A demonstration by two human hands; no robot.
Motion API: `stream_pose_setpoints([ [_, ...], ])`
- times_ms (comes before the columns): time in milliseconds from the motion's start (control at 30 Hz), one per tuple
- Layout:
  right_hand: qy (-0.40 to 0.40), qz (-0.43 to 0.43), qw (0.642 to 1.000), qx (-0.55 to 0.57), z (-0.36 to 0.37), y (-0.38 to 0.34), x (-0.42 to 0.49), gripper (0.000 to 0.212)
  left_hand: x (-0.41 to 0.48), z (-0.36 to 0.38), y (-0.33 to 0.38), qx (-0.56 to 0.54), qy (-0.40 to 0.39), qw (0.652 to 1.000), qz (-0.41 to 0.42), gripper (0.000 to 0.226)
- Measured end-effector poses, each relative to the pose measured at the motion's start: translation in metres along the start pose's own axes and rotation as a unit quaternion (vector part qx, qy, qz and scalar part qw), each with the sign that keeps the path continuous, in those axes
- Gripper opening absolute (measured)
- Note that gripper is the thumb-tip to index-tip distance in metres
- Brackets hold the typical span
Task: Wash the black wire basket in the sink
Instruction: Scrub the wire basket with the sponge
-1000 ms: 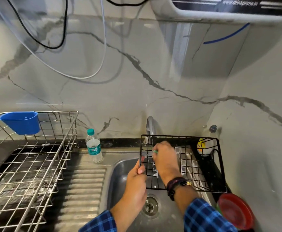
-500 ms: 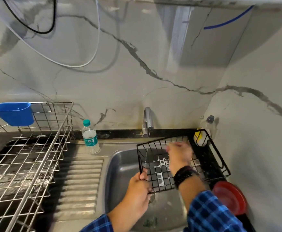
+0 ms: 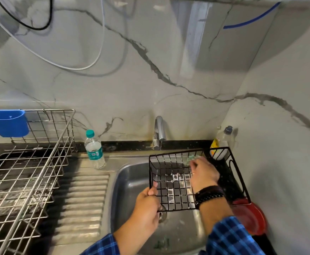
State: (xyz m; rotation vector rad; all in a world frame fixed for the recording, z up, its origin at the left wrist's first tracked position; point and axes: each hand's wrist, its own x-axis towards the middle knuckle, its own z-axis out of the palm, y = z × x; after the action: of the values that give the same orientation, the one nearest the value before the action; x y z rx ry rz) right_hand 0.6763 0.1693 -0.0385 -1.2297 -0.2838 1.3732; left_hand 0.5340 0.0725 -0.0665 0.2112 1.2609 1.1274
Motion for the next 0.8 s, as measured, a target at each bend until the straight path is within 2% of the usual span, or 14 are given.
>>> stream_pose_setpoints([
  [100,0.024,-0.054,0.998,0.031,-0.004,-0.006,0.008,0.03,-0.002,0.003,0.001,-0.008,0.006,1.0,-0.003,0.05],
  [200,0.138,-0.084,0.986,0.033,0.0,-0.013,-0.002,0.011,-0.003,0.006,0.002,-0.017,0.011,1.0,-0.001,0.05],
  [267,0.205,-0.108,0.971,0.065,0.007,-0.026,-0.006,0.017,0.002,0.001,0.002,-0.013,0.033,0.999,-0.021,0.049],
  [333,0.225,-0.135,0.957,0.121,0.014,-0.041,-0.005,0.019,0.01,-0.007,-0.001,0.006,0.046,0.998,-0.033,0.046],
  [400,0.231,-0.149,0.954,0.117,0.019,-0.047,-0.002,0.021,0.013,-0.013,-0.003,0.026,0.046,0.998,-0.04,0.043],
  [500,0.243,-0.143,0.958,0.062,0.021,-0.034,0.003,0.022,0.011,-0.014,-0.009,0.035,0.043,0.997,-0.048,0.042],
  [667,0.231,-0.236,0.939,-0.092,0.009,-0.013,-0.008,0.025,0.008,-0.005,-0.007,0.017,0.048,0.997,-0.051,0.032],
  [733,0.205,-0.253,0.925,-0.196,-0.003,-0.01,-0.01,0.027,0.009,-0.006,-0.001,-0.004,0.055,0.997,-0.047,0.035],
  [800,0.142,-0.204,0.929,-0.274,-0.011,-0.002,-0.011,0.03,0.01,-0.008,0.003,0.005,0.054,0.997,-0.049,0.037],
])
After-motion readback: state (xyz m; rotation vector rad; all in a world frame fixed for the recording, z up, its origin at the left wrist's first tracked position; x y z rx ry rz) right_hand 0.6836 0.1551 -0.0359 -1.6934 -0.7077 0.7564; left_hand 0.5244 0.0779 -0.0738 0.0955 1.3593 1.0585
